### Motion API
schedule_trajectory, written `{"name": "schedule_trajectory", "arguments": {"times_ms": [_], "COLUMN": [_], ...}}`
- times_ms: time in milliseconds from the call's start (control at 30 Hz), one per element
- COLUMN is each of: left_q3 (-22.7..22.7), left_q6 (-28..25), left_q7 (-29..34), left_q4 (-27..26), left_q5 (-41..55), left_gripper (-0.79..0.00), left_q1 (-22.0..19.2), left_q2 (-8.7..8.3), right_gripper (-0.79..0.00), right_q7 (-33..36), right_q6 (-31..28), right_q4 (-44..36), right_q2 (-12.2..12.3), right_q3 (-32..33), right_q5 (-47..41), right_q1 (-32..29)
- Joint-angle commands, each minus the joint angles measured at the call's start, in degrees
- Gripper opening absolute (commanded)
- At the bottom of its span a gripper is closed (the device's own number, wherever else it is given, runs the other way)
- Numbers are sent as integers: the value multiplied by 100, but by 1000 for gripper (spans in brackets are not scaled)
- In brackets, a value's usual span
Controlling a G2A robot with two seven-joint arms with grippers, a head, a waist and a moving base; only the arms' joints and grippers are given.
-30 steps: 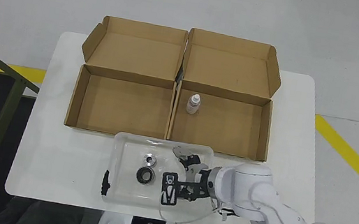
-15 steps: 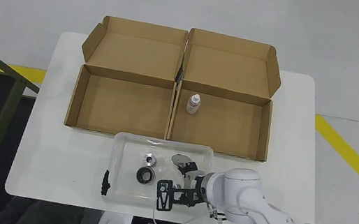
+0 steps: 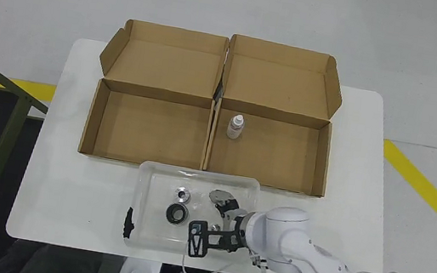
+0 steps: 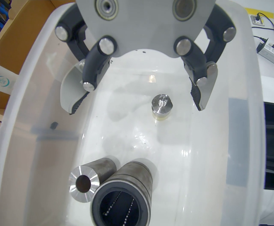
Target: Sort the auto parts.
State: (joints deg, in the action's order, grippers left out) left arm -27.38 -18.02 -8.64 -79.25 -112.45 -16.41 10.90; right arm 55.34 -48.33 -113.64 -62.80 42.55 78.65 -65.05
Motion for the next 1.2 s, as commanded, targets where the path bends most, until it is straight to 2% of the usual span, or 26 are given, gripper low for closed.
{"name": "schedule_trajectory", "arguments": {"times_ms": [0, 100, 233, 433, 667, 867, 1167], "left_q3": [0, 0, 0, 0, 0, 0, 0], "left_q6": [0, 0, 0, 0, 0, 0, 0], "left_q7": [0, 0, 0, 0, 0, 0, 0], "left_q4": [0, 0, 0, 0, 0, 0, 0], "left_q5": [0, 0, 0, 0, 0, 0, 0], "left_gripper": [0, 0, 0, 0, 0, 0, 0], "left_q1": [0, 0, 0, 0, 0, 0, 0], "left_q2": [0, 0, 0, 0, 0, 0, 0], "right_gripper": [-58, -163, -376, -483, -785, -785, -785], "right_q7": [4, 30, 40, 73, 48, -141, -919], "right_q6": [22, 28, 35, 15, -14, -46, -82], "right_q4": [35, 89, 101, 121, 36, -82, -74], "right_q2": [-5, -6, -2, 2, 12, 15, -7], "right_q3": [-34, -70, -97, -150, -246, -184, -91], "right_q5": [11, 26, 24, 10, -72, -291, -327], "right_q1": [8, 11, 2, -1, 74, 179, 365]}}
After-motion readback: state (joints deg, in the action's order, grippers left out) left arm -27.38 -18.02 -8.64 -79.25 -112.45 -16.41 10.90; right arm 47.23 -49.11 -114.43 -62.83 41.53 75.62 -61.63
